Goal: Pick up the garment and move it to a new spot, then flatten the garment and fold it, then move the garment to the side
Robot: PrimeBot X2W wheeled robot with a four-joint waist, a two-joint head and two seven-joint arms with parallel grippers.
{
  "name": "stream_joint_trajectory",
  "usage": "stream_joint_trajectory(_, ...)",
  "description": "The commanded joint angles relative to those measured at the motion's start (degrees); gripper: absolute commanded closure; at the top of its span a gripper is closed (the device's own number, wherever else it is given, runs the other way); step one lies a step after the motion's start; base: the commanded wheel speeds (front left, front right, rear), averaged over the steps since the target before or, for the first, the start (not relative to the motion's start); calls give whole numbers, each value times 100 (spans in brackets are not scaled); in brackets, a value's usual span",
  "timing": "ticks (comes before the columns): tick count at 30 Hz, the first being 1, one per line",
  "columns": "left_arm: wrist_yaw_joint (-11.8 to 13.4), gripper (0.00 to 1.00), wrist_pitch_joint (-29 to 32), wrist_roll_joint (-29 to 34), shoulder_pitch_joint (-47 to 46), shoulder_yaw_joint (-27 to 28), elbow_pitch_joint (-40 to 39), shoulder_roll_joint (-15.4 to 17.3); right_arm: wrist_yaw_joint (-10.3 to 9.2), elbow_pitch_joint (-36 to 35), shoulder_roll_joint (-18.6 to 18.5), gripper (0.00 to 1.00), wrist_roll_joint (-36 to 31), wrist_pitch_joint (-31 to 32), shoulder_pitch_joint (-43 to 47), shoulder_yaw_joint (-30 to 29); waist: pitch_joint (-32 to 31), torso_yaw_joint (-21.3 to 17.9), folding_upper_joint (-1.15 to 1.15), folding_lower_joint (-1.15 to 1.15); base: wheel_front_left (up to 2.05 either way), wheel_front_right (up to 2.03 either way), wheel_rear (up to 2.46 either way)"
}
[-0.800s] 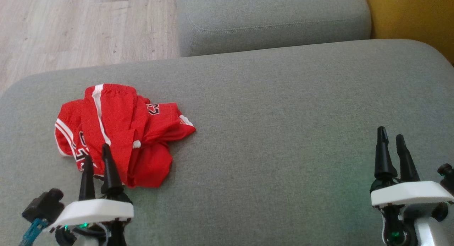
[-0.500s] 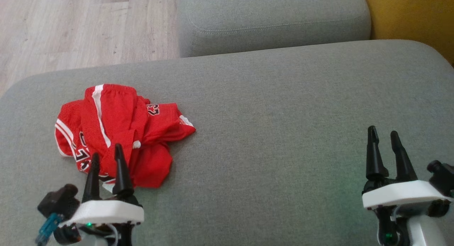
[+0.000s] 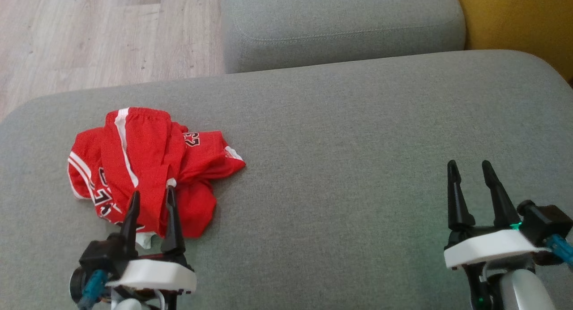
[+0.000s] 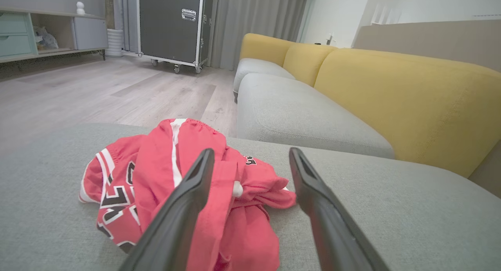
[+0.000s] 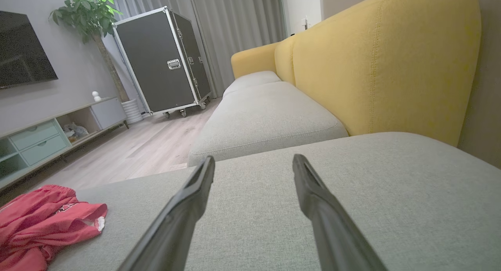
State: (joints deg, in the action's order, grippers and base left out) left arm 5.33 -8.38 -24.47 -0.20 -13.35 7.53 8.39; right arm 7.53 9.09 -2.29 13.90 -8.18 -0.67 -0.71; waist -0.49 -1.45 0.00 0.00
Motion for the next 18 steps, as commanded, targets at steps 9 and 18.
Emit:
stream_joint_trajectory(9, 239, 0, -222, 649, -288, -128, -192, 213, -3, -221, -49, 0, -906, -245, -360, 198, -10, -26, 0, 0, 0, 0, 0)
stream_joint_trajectory(18, 371, 0, -358, 1310, -298, -417, -183, 377, -4, -270, -52, 0, -1606, -380, -354, 278, -26, -29, 0, 0, 0, 0, 0)
